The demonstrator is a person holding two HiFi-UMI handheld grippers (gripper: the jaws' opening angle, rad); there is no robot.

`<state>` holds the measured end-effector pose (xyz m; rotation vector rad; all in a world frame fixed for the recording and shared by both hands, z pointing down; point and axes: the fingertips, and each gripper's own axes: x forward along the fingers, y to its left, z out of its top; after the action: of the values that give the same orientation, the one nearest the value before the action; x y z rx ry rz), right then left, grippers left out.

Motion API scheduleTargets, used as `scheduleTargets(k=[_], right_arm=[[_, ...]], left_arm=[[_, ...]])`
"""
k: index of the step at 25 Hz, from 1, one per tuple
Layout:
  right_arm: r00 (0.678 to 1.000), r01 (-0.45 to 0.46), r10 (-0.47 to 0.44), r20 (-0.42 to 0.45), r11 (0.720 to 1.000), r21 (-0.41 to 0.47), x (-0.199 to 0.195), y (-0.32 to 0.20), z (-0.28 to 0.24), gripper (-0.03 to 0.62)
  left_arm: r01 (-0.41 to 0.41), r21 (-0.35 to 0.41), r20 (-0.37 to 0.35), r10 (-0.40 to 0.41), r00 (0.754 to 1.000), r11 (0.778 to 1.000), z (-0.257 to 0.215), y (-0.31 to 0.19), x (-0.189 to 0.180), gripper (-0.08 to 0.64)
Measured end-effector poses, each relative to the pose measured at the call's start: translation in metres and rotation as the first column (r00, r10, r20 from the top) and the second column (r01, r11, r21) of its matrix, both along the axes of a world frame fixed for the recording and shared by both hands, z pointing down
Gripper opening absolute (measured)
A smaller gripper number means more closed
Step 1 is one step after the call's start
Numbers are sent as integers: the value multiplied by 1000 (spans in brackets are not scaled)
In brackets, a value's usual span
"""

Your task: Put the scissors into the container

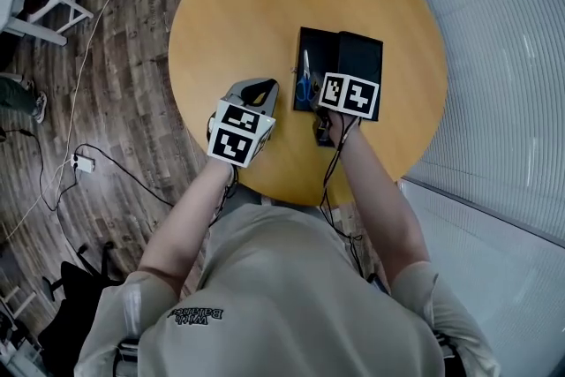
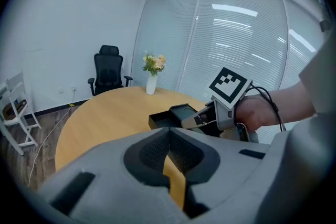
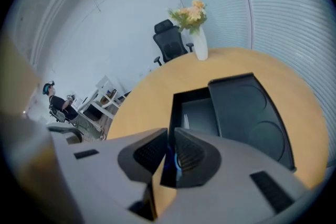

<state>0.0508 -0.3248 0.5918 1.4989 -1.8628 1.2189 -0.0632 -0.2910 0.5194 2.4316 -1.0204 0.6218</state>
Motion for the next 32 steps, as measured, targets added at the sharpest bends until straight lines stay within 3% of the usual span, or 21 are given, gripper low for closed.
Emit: scheduleTargets(k=[3,6,11,17,20,24,29,32], right_arm=[[998,56,-54,-29,994,95,-2,-3,-32,50],[993,112,-103,-51,971,212,-3,-4,-70,44],[986,164,-149,-68,907,389,-8,6,-136,43],[973,210,-229,-28,829,518,-8,30,-201,41],[970,216,-238,-41,781,586,-2,45,-234,41],[965,229,-251,-68,693,684,1,70,-278,41],[957,221,-285,-54,597,771,2,103,-321,41],[959,203,-278,-51,555,807,5,120,-342,41]], left_arm=[[-2,35,-1,3,1000,999,-17,0,4,21],[1,70,-5,-1,1000,998,-36,0,7,21],[4,167,-9,-2,1000,986,-84,3,5,21],[54,302,-61,-37,997,952,-154,13,0,21],[72,363,-80,-46,996,929,-185,20,0,21],[80,465,-79,-49,996,882,-217,33,0,21],[93,499,-102,-48,994,862,-234,55,4,21],[77,498,-92,-35,995,864,-235,65,9,21]])
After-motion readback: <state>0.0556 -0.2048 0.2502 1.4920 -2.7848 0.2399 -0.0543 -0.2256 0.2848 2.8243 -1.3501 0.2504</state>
